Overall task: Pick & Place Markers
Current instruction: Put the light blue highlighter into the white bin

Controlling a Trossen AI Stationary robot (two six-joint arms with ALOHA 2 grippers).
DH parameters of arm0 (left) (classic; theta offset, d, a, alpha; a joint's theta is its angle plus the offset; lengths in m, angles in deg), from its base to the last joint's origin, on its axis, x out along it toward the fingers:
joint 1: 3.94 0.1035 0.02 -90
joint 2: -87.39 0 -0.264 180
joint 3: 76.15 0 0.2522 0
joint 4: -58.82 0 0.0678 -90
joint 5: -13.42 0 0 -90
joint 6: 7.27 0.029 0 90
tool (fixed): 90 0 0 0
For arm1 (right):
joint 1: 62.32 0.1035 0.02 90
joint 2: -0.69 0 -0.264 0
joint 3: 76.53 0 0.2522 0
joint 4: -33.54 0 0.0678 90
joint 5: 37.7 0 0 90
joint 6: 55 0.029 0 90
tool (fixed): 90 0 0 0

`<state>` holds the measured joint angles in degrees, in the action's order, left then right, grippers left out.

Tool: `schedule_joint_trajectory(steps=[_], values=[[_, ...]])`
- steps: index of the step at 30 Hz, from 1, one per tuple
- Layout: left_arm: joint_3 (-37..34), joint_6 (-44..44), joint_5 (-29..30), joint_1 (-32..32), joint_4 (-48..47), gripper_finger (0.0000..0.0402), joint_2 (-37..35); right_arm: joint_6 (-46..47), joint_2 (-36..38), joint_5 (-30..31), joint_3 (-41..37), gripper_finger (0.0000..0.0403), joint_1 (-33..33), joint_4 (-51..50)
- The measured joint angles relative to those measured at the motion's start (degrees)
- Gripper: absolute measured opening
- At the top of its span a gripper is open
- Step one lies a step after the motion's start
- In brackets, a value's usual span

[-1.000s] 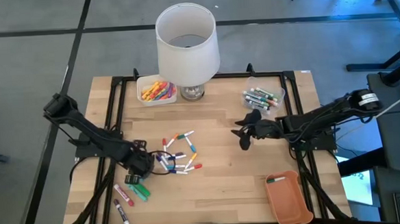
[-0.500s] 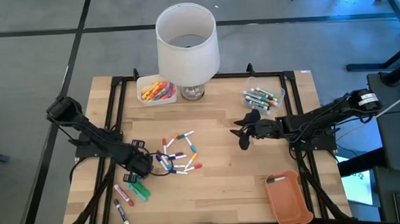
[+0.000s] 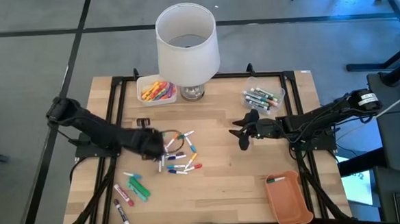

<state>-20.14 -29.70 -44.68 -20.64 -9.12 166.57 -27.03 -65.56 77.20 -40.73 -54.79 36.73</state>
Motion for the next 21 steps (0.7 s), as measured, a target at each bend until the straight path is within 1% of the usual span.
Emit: schedule_joint_trajectory(steps=[3, 5, 7, 10, 12, 14, 16, 19, 21], values=[[1.67, 4.50, 3.50, 5.69, 0.52, 0.0068, -0.26, -0.02, 0.00, -0.02, 0.00, 0.0217, 0.00, 0.11], [2.47, 7.38, 6.82, 10.01, 0.76, 0.0066, -0.26, -0.02, 0.00, -0.02, 0.00, 0.0217, 0.00, 0.12], [2.68, 11.07, 11.70, 14.54, 2.25, 0.0066, -0.26, -0.02, 0.00, -0.02, 0.00, 0.0217, 0.00, 0.13], [2.68, 18.65, 20.29, 20.86, 6.86, 0.0070, -0.26, -0.08, 0.00, -0.04, 0.00, 0.0217, 0.00, 0.11], [2.68, 24.27, 23.15, 24.34, 11.44, 0.0072, -0.26, -0.39, 0.00, -0.61, 0.00, 0.0217, -0.01, 0.07], [2.68, 29.15, 23.73, 27.66, 16.68, 0.0075, -0.26, -1.36, 0.00, -1.51, 0.00, 0.0217, -0.02, 0.04], [2.69, 31.76, 22.46, 30.81, 21.29, 0.0079, -0.26, -1.42, 0.00, -1.68, 0.00, 0.0217, -0.02, -0.02], [2.28, 32.67, 19.94, 35.04, 26.62, 0.0091, -0.26, -1.37, 0.00, -2.49, 0.00, 0.0217, -0.02, -0.04], [1.70, 32.34, 18.10, 37.50, 27.48, 0.0106, -0.26, -1.18, 0.00, -3.30, 0.00, 0.0217, -0.02, -0.06]])
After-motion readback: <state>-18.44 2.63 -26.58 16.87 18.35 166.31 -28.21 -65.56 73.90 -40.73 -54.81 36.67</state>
